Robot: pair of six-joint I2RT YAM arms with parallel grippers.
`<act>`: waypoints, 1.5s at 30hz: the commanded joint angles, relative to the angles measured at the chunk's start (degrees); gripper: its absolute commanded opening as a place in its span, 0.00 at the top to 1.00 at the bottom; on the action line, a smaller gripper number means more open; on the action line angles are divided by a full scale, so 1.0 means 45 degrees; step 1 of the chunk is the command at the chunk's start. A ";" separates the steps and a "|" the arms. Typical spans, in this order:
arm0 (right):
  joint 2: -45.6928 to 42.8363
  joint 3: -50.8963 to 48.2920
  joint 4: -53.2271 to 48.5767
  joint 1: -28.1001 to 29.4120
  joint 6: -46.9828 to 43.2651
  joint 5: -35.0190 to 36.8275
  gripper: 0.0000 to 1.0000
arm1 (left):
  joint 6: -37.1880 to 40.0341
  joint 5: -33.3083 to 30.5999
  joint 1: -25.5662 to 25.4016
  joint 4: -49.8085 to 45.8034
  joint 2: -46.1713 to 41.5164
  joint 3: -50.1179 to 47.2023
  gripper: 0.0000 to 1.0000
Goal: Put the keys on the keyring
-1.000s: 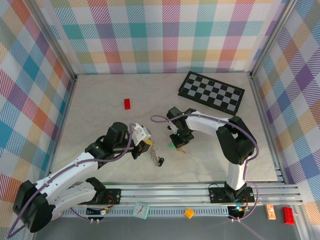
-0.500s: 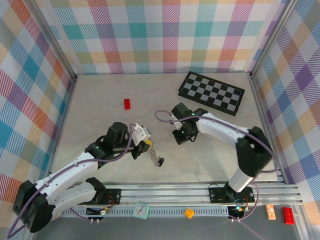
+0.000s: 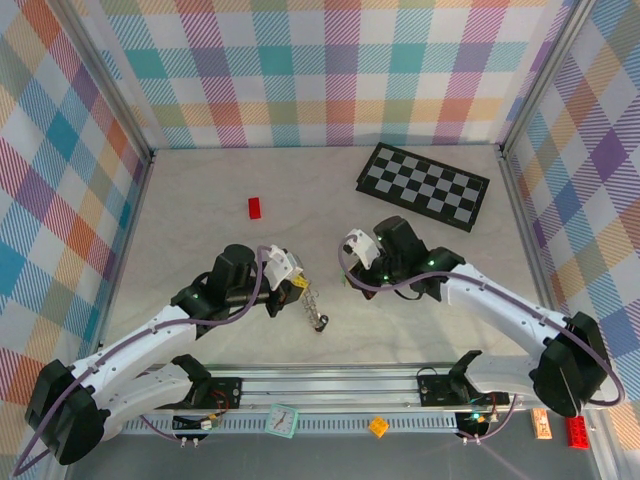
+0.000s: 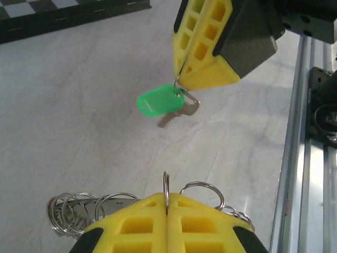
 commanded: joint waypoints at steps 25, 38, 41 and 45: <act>0.0289 -0.0003 0.2414 0.1612 -0.1634 -0.1573 1.00 | 0.0503 -0.0367 -0.0931 0.1600 -0.0039 -0.0311 1.00; 0.0375 -0.0009 0.2859 0.1858 -0.1530 -0.1054 1.00 | 0.0444 -0.0447 -0.1008 0.1585 0.0069 -0.0272 1.00; 0.0360 -0.0026 0.2905 0.1858 -0.1440 -0.0767 1.00 | 0.0444 -0.0465 -0.1024 0.1575 0.0088 -0.0272 1.00; 0.0397 -0.0035 0.3006 0.1857 -0.1343 -0.0689 1.00 | 0.0455 -0.0446 -0.1011 0.1577 0.0125 -0.0257 1.00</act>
